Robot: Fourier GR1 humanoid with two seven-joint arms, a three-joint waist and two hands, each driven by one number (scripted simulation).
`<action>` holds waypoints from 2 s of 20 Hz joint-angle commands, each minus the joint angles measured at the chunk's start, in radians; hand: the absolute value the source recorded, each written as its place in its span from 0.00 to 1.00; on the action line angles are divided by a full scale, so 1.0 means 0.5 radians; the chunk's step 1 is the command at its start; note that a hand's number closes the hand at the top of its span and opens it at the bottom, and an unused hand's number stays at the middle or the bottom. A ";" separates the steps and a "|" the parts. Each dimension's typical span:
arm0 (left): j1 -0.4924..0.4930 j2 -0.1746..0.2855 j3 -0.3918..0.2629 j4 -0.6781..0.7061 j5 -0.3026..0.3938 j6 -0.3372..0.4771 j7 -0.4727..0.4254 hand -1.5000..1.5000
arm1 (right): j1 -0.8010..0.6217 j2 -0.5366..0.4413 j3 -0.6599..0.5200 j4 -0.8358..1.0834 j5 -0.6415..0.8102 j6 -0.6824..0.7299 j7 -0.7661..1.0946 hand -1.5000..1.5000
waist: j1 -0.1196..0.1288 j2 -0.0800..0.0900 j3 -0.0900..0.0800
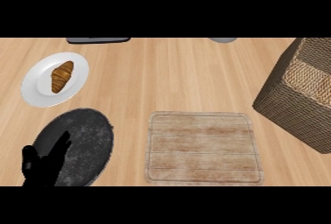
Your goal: Pick the squash from the cutting board and place it in the basket
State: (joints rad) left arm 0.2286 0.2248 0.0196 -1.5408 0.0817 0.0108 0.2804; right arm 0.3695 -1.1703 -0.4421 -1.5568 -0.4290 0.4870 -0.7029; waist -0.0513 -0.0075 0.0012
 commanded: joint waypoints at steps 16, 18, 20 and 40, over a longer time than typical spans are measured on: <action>-0.344 -0.071 -0.071 0.252 -0.077 -0.051 0.088 0.50 | -1.029 -0.227 0.415 0.707 -0.102 0.189 0.399 1.00 | 0.213 0.043 0.000; -0.128 -0.096 -0.107 0.195 -0.094 -0.070 -0.024 0.50 | -1.107 -0.196 0.443 0.859 -0.062 0.323 0.352 1.00 | 0.200 0.034 0.000; -0.227 -0.142 -0.130 0.191 -0.124 -0.012 0.043 0.50 | -1.198 -0.161 0.496 1.022 0.043 0.398 0.273 1.00 | 0.193 0.036 0.001; -0.257 -0.094 -0.044 0.252 -0.103 -0.082 -0.005 0.50 | -1.866 0.254 0.903 1.934 0.873 -0.062 -0.145 1.00 | 0.209 0.052 0.006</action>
State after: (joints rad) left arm 0.1049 0.1809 -0.0057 -1.4537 0.0290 -0.0266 0.2666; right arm -0.5304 -1.0609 -0.0279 -0.6721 -0.1035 0.4886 -0.6205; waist 0.0493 0.0086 0.0102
